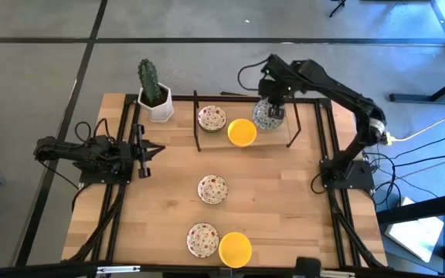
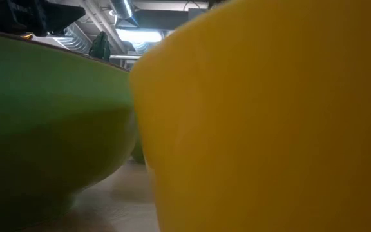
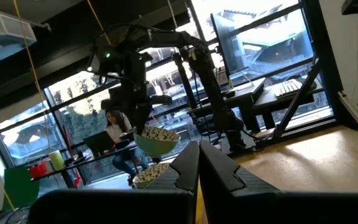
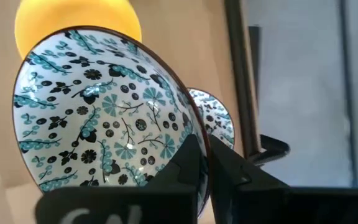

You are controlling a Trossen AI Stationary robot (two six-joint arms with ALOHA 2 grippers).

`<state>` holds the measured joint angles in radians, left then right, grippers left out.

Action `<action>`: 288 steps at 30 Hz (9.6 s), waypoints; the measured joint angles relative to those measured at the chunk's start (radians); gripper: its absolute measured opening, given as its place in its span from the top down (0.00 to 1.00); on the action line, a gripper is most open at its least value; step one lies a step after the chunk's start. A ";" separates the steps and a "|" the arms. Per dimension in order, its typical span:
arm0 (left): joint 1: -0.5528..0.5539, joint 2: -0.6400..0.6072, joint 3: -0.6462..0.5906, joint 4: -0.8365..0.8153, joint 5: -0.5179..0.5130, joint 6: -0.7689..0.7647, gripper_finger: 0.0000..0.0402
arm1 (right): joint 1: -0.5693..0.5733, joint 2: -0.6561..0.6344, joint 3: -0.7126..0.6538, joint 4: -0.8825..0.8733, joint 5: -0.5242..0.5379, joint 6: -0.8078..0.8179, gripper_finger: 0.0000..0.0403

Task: Pick & Place Mini bowls
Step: Stack the blue patterned bowl on the blue patterned bowl on the shelf, then stack the green patterned bowl on the green patterned bowl on the shelf

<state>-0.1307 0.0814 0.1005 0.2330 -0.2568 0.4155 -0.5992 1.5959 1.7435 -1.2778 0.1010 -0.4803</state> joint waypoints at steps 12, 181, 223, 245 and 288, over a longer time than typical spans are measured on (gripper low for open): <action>0.000 0.000 0.000 -0.007 -0.113 0.017 0.99 | -0.219 0.139 0.001 -0.006 -0.153 -0.155 0.96; 0.000 0.000 0.000 0.017 -0.083 -0.006 0.99 | 0.194 -0.380 -0.687 0.815 0.185 0.208 0.98; 0.000 0.000 0.000 -0.054 -0.066 -0.081 0.99 | 0.247 -1.591 -1.664 1.497 -0.695 0.603 0.98; 0.000 0.000 -0.001 -0.074 -0.122 -0.113 0.99 | 0.248 -1.592 -1.667 1.322 -0.669 0.476 0.98; -0.161 1.061 0.704 -0.601 0.006 -0.561 0.99 | 0.248 -1.592 -1.666 1.316 -0.669 0.476 0.98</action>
<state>-0.2912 1.1429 0.8042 -0.3678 -0.2512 -0.1455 -0.3511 0.0040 0.0772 0.0385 -0.5678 -0.0047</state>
